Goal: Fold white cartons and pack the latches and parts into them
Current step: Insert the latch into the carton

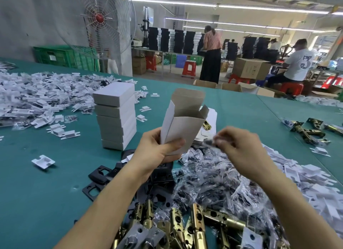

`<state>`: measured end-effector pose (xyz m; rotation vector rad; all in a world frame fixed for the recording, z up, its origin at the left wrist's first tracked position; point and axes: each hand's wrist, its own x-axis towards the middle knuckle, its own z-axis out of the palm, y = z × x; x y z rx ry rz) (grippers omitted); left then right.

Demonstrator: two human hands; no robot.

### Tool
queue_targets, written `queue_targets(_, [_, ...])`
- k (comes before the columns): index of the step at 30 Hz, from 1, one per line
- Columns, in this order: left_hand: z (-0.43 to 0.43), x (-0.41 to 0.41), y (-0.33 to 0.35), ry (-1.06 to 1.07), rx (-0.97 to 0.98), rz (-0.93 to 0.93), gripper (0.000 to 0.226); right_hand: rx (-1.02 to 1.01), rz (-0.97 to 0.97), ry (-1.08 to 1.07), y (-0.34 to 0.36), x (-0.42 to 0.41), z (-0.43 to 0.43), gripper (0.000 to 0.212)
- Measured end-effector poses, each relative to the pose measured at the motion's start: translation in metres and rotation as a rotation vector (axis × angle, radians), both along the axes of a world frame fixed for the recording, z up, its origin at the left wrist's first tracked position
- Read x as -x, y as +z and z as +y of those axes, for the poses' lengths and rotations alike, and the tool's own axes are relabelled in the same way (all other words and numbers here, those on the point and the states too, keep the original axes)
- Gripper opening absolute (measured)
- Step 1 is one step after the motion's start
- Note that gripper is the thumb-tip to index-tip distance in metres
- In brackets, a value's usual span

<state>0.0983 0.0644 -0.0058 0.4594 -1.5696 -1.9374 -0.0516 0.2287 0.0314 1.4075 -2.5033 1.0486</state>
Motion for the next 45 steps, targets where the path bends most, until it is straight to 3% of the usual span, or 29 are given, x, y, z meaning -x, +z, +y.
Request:
queue_targets(3, [0.002, 0.000, 0.000, -0.042, 0.006, -0.009, 0.045, 0.352, -0.112, 0.153, 0.024, -0.017, 0.005, 0.019])
queue_targets(7, [0.003, -0.002, 0.002, -0.077, -0.011, 0.000, 0.049, 0.502, 0.070, 0.273, 0.047, -0.032, 0.005, 0.020])
queue_targets(10, [0.002, -0.003, 0.003, -0.098, -0.004, -0.010, 0.049, 0.456, 0.229, 0.280, 0.060, -0.035, -0.001, 0.022])
queue_targets(14, [0.004, -0.002, 0.002, -0.176, 0.042, -0.047, 0.052, 0.287, 0.385, 0.267, 0.065, -0.039, -0.019, 0.010])
queue_targets(21, [0.004, -0.004, 0.004, -0.152, 0.068, -0.054, 0.051, 0.129, 0.182, 0.361, 0.057, -0.037, -0.024, 0.003])
queue_targets(27, [0.006, -0.004, 0.005, -0.142, 0.081, -0.058, 0.046, -0.144, 0.304, 0.280, 0.064, -0.038, -0.018, 0.050])
queue_targets(31, [0.007, -0.005, 0.007, -0.159, 0.077, -0.066, 0.048, -0.150, 0.448, 0.177, 0.056, -0.035, -0.009, 0.049])
queue_targets(34, [0.008, -0.007, 0.009, -0.189, 0.050, -0.048, 0.047, 0.213, 0.225, 0.185, 0.040, -0.029, 0.003, 0.045])
queue_targets(37, [0.010, -0.008, 0.010, -0.282, 0.036, -0.056, 0.041, 0.472, -0.163, 0.302, 0.023, -0.027, 0.011, 0.042])
queue_targets(41, [0.015, -0.007, 0.006, -0.396, 0.075, -0.124, 0.040, 0.581, -0.505, 0.426, 0.002, -0.031, 0.010, 0.037])
queue_targets(45, [0.018, -0.004, 0.003, -0.416, 0.201, -0.213, 0.039, 0.579, -0.515, 0.403, -0.014, -0.031, 0.010, 0.029])
